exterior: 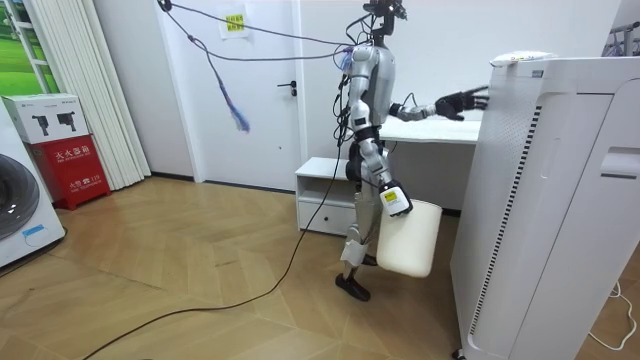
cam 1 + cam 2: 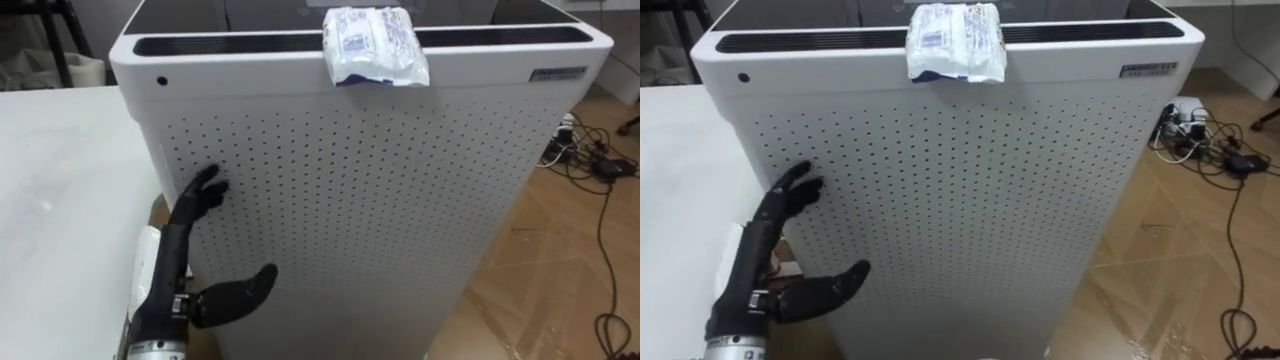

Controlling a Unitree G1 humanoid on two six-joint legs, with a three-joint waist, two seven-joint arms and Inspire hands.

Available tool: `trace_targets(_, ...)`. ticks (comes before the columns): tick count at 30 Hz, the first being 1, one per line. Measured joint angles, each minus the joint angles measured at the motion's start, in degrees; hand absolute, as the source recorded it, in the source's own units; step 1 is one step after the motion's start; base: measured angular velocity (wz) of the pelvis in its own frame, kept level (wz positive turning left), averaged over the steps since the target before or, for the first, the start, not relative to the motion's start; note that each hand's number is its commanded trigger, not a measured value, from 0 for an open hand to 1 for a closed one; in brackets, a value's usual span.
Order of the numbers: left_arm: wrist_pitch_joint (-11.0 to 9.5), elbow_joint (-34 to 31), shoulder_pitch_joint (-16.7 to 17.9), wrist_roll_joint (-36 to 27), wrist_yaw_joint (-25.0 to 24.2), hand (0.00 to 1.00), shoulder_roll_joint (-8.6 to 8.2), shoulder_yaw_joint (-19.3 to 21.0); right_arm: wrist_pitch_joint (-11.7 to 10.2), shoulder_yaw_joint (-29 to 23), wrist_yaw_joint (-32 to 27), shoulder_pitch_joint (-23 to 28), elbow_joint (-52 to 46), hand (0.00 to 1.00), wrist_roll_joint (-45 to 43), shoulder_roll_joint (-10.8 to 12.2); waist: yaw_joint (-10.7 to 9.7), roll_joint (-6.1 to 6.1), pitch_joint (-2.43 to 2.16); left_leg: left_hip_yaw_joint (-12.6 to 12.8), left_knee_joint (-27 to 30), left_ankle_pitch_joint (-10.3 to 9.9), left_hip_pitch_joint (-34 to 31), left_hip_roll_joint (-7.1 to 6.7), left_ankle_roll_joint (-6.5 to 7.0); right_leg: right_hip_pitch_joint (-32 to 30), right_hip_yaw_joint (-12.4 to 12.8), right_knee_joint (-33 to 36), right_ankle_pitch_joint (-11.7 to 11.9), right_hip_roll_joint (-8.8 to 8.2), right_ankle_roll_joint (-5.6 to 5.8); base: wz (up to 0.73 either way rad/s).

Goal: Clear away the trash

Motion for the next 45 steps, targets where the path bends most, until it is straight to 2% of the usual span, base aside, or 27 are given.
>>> trace_targets(3,-2.5,-2.7,0.0,1.6,3.5,0.00,0.21,0.4,0.0,0.0,0.0,1.1,0.6,1.00,0.0,0.0,0.0,-0.06,0.07,-0.4,-0.6,0.0,1.4,-0.04,-0.08,1.6,-0.5,-0.7,0.0,0.02,0.02,0.05)
trace_targets(5,-3.4,-3.6,0.0,1.7,5.0,0.00,0.64,0.7,0.0,0.0,0.0,1.3,0.6,1.00,0.0,0.0,0.0,-0.12,0.11,-0.6,-0.7,0.1,1.5,-0.06,-0.11,1.8,-0.6,-0.8,0.0,-0.01,0.06,0.07)
trace_targets(7,-3.5,-3.6,-0.1,2.5,5.9,0.00,1.37,1.0,0.0,0.0,0.2,1.3,0.7,1.00,-0.1,0.1,-0.1,-0.11,0.12,-0.6,-0.7,0.1,1.7,-0.07,-0.13,2.0,-0.7,-0.8,-0.1,0.02,0.08,0.00)
trace_targets(13,-3.5,-3.7,-1.1,7.5,7.5,0.00,1.87,2.1,0.2,-0.1,1.3,1.1,0.7,1.00,-0.5,0.3,-1.1,0.20,0.25,-0.6,-1.0,0.1,1.9,-0.11,-0.12,2.5,-0.5,-1.6,0.0,0.12,0.19,0.00)
trace_targets(17,-3.5,-6.1,-1.7,8.9,8.4,0.00,1.97,2.1,0.5,-0.3,1.3,1.1,0.7,1.00,-0.7,0.2,-1.5,0.85,0.15,-0.6,-1.4,0.1,2.0,-0.06,-0.12,2.3,0.1,-1.7,0.0,0.25,0.20,-0.04)
trace_targets(20,-3.4,-6.7,-3.5,11.1,8.6,0.00,2.24,2.0,0.6,-0.3,1.3,1.1,0.7,1.00,-0.9,-0.2,-1.7,1.59,0.14,-0.6,-1.7,0.1,2.6,-0.06,-0.13,2.5,0.4,-1.7,0.0,0.31,0.20,-0.08)
trace_targets(24,-2.3,-7.3,-5.1,12.0,8.6,0.00,2.43,2.0,1.0,-0.3,1.3,0.9,0.7,1.00,-1.0,-0.3,-3.0,2.57,0.10,-0.2,-2.5,0.1,3.5,0.00,-0.14,2.7,1.1,-1.7,0.0,0.51,0.20,-0.09)
trace_targets(29,-0.9,-7.3,-5.6,14.8,8.6,0.00,2.49,1.8,2.7,-0.3,1.4,0.8,0.1,1.00,-0.8,-0.3,-4.2,2.66,0.16,0.2,-2.7,0.1,3.8,0.05,-0.14,2.7,1.8,-1.7,0.0,0.71,0.20,-0.06)
trace_targets(31,0.4,-7.3,-6.8,15.0,8.5,0.00,2.49,1.8,3.1,-0.4,1.4,0.8,-0.2,1.00,-0.6,-0.3,-4.5,2.66,0.15,0.3,-2.7,0.1,3.7,0.05,-0.14,2.6,1.8,-1.8,0.0,0.73,0.20,0.00)
trace_targets(33,0.8,-7.4,-7.9,15.0,8.5,0.00,2.60,1.7,3.4,-0.4,1.5,0.8,-0.5,1.00,-0.6,-0.3,-4.5,2.73,0.11,0.3,-2.7,0.1,3.7,0.05,-0.14,2.6,1.8,-1.8,0.0,0.74,0.21,0.00)
trace_targets(41,2.7,-7.7,-11.7,16.7,7.8,0.00,3.59,1.4,3.4,-0.4,2.2,0.8,-0.6,1.00,-0.5,-0.3,-4.7,3.77,-0.08,0.3,-2.7,0.1,3.9,0.03,-0.14,2.6,1.9,-1.7,0.0,0.73,0.21,0.00)
trace_targets(45,3.0,-7.7,-12.9,20.4,6.8,0.00,3.64,1.2,3.4,-0.4,2.8,0.8,-0.4,1.00,-0.6,-0.3,-5.8,3.91,-0.08,0.2,-2.7,0.1,4.0,0.04,-0.14,2.7,1.9,-1.6,0.0,0.73,0.20,0.00)
